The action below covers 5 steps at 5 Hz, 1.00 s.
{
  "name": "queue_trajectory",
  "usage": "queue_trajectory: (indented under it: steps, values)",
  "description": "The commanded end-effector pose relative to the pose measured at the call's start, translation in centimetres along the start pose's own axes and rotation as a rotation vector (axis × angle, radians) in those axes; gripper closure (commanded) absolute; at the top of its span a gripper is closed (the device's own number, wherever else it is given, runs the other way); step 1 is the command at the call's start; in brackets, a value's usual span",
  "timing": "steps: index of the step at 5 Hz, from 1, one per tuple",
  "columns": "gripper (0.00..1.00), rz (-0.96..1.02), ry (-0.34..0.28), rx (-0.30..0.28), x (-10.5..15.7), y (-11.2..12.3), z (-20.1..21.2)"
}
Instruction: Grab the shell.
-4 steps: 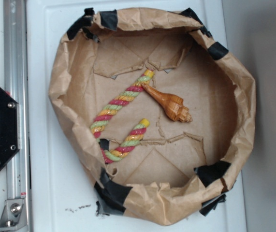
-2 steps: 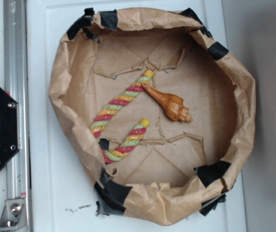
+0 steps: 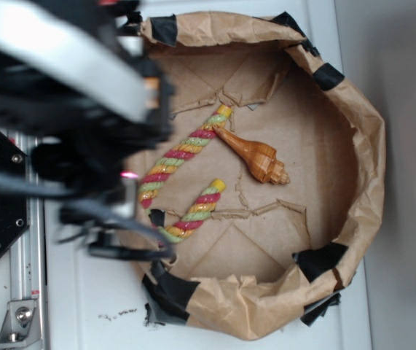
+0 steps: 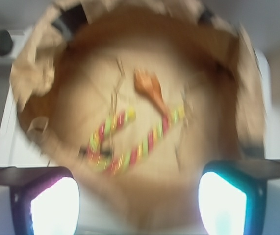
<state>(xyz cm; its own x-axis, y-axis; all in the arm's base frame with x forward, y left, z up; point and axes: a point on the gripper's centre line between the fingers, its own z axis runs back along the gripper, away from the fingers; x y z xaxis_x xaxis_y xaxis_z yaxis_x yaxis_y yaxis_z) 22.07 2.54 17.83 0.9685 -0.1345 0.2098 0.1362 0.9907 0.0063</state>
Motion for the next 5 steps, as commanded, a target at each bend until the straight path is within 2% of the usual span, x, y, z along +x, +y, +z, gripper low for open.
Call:
queue_trajectory:
  steps: [1, 2, 3, 4, 5]
  values:
    - [0.0, -0.179, -0.065, -0.014, 5.9, 0.5, -7.1]
    - [0.0, -0.282, -0.017, -0.033, 6.2, -1.3, -12.0]
    - [0.0, -0.315, 0.026, -0.012, 5.8, -1.3, -15.0]
    - [1.0, -0.322, 0.05, -0.007, 5.3, -0.8, -16.3]
    - [1.0, -0.341, 0.052, -0.004, 5.4, -1.1, -15.3]
